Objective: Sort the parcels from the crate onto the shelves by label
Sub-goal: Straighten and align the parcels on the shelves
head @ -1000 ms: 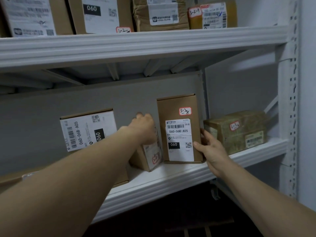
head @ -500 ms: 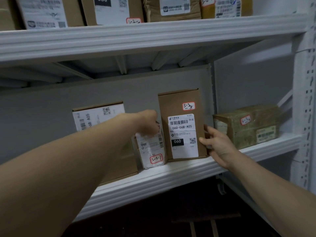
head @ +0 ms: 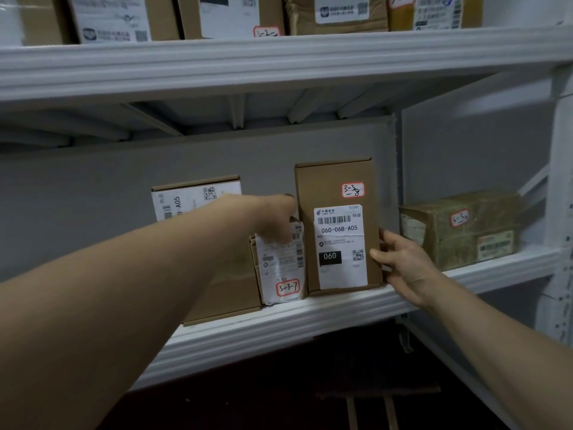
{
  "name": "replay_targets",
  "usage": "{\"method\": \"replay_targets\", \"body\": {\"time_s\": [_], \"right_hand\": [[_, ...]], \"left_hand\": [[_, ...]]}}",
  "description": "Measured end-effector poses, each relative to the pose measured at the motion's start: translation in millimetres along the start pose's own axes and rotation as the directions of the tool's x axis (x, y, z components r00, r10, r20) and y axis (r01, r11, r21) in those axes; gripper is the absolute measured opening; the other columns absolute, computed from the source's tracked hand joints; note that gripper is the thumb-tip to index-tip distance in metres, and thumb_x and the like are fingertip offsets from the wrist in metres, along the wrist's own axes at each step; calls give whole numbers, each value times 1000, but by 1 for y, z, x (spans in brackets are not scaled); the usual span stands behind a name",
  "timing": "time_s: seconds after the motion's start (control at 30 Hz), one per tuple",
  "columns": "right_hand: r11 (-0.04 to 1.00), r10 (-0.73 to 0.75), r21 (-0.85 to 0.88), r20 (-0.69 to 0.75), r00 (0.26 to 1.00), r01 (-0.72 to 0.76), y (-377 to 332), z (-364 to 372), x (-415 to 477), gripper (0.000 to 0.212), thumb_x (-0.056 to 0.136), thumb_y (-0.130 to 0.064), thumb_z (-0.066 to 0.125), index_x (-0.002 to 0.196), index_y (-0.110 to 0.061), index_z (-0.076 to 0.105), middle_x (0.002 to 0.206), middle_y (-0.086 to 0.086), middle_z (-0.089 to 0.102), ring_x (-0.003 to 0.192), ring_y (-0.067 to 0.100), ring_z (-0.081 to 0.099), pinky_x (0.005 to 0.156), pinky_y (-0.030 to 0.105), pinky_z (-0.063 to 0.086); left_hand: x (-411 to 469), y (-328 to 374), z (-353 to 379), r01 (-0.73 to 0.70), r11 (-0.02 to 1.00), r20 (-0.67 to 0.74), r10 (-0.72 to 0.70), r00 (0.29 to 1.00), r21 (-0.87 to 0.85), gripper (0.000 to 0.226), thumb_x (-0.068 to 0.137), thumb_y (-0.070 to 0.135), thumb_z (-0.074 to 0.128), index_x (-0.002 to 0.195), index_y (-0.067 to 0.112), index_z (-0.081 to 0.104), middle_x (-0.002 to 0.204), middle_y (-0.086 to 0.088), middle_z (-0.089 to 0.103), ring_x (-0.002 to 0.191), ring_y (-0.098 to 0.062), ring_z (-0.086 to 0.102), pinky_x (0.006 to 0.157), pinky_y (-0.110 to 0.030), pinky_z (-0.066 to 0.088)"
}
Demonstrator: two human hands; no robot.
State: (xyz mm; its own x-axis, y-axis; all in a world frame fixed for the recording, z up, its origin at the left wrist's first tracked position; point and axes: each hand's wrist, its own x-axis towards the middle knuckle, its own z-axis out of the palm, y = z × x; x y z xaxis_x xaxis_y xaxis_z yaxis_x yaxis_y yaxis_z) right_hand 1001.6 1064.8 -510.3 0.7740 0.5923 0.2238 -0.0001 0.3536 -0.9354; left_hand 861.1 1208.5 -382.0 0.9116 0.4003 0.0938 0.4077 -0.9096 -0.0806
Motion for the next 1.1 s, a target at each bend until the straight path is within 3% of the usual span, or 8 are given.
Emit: {"method": "replay_targets", "body": {"time_s": [0.23, 0.37, 0.47, 0.53, 0.77, 0.9, 1.0, 1.1], "right_hand": [[999, -30, 40, -19, 999, 30, 3, 8, -2, 48, 92, 16, 37, 126, -12, 54, 96, 4, 66, 86, 13, 62, 72, 25, 56], [998, -52, 27, -52, 997, 53, 9, 11, 1, 48, 92, 16, 37, 131, -8, 53, 106, 5, 67, 106, 22, 60, 93, 34, 49], [999, -46, 17, -89, 995, 47, 10, 12, 4, 53, 92, 17, 36, 136, -10, 50, 113, 6, 66, 114, 24, 58, 93, 35, 49], [998, -34, 43, -108, 994, 39, 11, 14, 6, 54, 91, 18, 34, 135, -10, 50, 114, 8, 64, 114, 25, 57, 89, 34, 50], [999, -7, 49, -147, 989, 15, 9, 17, 7, 53, 91, 16, 35, 134, -11, 51, 104, 3, 68, 111, 25, 59, 96, 44, 47], [999, 4, 36, -143, 990, 1, 8, 17, 7, 62, 86, 21, 35, 139, -9, 45, 118, 11, 64, 114, 28, 58, 98, 45, 47], [990, -101, -120, -280, 955, 70, 4, 20, 0, 80, 78, 25, 38, 147, -14, 32, 148, 8, 41, 136, 23, 39, 112, 43, 34], [870, -420, -424, -373, 827, 250, 3, 21, -20, 79, 72, 21, 40, 142, -15, 38, 147, 2, 37, 136, 16, 34, 115, 35, 28]], "left_hand": [[-3, 2, 1, 32, 999, 0, -32, 999, 4, 50, 94, 12, 55, 138, 2, 33, 118, -10, 58, 93, -17, 56, 57, -18, 44], [-5, 5, 7, 45, 999, 1, -45, 999, -11, 66, 97, 14, 50, 147, -4, 11, 127, -13, 54, 102, -20, 55, 75, -23, 44], [-3, 4, 9, 53, 997, 3, -53, 999, -58, 72, 99, 14, 43, 148, -5, -5, 131, -15, 52, 106, -21, 53, 77, -27, 42], [-2, 5, 10, 60, 995, 10, -59, 998, -85, 68, 101, 14, 40, 149, -4, -5, 128, -15, 51, 102, -20, 50, 75, -26, 43], [-5, 5, 12, 62, 993, 34, -59, 998, -98, 68, 102, 13, 36, 149, 1, -12, 146, -17, 38, 127, -27, 46, 101, -31, 38], [-7, 6, 11, 81, 993, 31, -79, 996, -88, 72, 101, 14, 38, 148, 0, -15, 146, -20, 37, 126, -29, 47, 105, -35, 37], [-19, 14, 6, 81, 984, -85, -95, 992, -161, 84, 94, 11, 49, 149, 2, -13, 152, -24, 23, 139, -37, 27, 114, -43, 28], [-43, 32, 8, 45, 987, -241, -82, 967, -154, 103, 88, 18, 61, 147, 10, -23, 158, -17, -9, 146, -34, -10, 117, -43, 1]]}}
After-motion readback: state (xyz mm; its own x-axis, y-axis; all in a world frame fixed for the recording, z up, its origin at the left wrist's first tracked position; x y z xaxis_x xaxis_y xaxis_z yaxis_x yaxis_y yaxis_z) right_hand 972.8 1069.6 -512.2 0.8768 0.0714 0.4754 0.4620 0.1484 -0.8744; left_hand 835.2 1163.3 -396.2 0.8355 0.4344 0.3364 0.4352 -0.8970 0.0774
